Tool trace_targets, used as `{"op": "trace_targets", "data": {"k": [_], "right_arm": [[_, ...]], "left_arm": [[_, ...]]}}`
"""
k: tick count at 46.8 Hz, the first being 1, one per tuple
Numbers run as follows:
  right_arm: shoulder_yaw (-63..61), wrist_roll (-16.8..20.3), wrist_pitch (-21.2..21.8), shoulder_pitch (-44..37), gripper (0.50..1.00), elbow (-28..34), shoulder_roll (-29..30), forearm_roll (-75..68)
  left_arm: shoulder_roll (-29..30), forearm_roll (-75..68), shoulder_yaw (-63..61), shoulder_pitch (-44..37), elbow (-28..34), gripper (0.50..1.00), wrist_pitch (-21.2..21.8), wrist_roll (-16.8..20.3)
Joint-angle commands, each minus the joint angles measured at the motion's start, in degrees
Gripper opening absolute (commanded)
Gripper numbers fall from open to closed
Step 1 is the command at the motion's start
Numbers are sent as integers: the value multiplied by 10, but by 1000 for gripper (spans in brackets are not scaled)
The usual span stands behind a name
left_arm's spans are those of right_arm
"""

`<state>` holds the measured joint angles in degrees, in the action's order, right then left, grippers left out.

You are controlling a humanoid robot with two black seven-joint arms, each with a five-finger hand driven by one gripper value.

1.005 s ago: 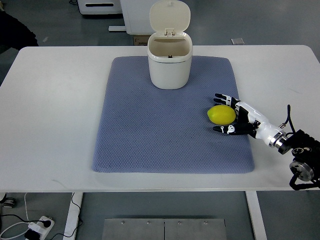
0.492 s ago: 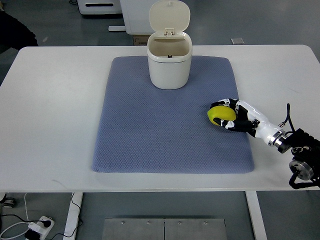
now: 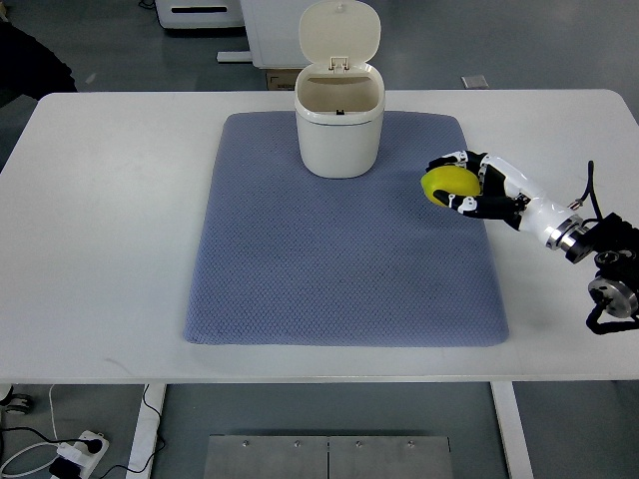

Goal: Put lemon in trash with right hand
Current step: 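Lift the lemon with the right hand and carry it toward the bin, then position the lemon over the open white bin and release it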

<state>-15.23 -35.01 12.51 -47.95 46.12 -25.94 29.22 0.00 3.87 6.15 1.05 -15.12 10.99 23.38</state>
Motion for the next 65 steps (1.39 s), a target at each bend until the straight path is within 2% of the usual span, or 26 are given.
{"op": "trace_targets", "data": {"k": [1,7,21,29,42,52,65], "right_arm": [[0,0,0,-15,500,-2,-6,-7],[0,4,0,-50,500,-16,-6,-11],[2,96,-3,-132,500,-49,0,-11],[10,139,-20,-170,500,-60,27,-10],[86,170,-23,-253,500,-89,68,-11],[103,196,-23,-287,500,-113,106,-11],[155,213,-41,-311,500,-156,168,-11]], "left_arm": [[0,0,0,0,0,1000,0,0],[0,0,0,0,0,1000,0,0],[0,0,0,0,0,1000,0,0],[0,0,0,0,0,1000,0,0],[0,0,0,0,0,1000,0,0],[0,0,0,0,0,1000,0,0],[0,0,0,0,0,1000,0,0]]}}
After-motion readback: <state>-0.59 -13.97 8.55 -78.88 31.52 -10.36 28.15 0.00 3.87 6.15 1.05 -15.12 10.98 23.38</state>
